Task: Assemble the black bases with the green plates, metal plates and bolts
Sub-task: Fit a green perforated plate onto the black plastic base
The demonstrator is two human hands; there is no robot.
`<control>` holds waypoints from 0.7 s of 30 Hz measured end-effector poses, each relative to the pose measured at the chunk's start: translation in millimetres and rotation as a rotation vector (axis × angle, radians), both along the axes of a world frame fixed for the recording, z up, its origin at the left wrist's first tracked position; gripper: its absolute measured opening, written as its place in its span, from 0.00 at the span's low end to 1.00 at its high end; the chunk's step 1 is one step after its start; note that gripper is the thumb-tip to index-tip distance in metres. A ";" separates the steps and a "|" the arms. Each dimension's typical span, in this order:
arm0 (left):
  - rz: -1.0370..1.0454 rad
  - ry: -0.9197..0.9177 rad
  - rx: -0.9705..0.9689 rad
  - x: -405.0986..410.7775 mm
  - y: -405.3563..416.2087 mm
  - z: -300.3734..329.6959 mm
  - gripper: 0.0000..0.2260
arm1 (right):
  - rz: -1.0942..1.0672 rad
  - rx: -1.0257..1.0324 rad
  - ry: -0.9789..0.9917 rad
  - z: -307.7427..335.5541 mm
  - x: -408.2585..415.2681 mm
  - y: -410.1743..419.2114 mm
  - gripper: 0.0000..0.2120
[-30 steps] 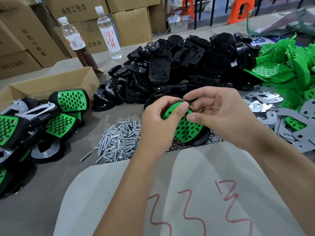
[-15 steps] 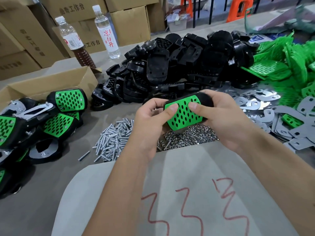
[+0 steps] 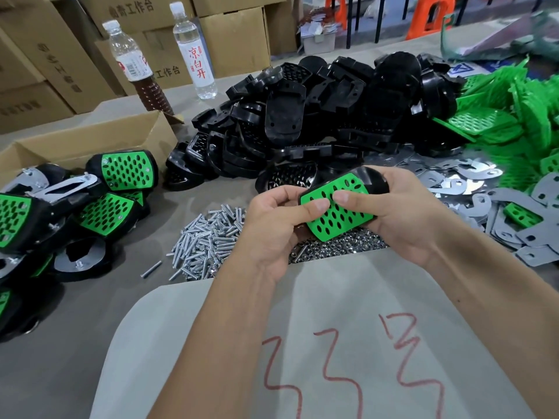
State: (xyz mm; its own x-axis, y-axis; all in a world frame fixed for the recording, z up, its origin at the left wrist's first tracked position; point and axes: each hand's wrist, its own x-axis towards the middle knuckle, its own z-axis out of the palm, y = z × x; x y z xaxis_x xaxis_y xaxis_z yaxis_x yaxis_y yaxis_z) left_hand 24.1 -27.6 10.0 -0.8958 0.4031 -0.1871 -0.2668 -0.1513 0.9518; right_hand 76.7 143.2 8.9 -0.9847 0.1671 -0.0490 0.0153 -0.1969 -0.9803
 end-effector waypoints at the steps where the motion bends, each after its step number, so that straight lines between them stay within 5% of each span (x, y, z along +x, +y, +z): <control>1: 0.002 -0.021 0.023 0.4 0.9 0.4 0.11 | 0.022 -0.008 0.007 0.1 0.0 0.7 0.17; 7: 0.052 -0.095 0.149 1.7 2.8 -0.6 0.15 | 0.008 0.095 0.086 -3.0 -1.3 0.6 0.19; 17: -0.101 -0.025 0.023 1.1 -2.9 3.0 0.17 | -0.199 0.028 0.108 -10.5 -7.1 5.2 0.22; 21: -0.107 -0.064 0.005 2.2 -1.6 3.2 0.15 | -0.216 0.096 0.101 -15.3 -8.2 4.1 0.16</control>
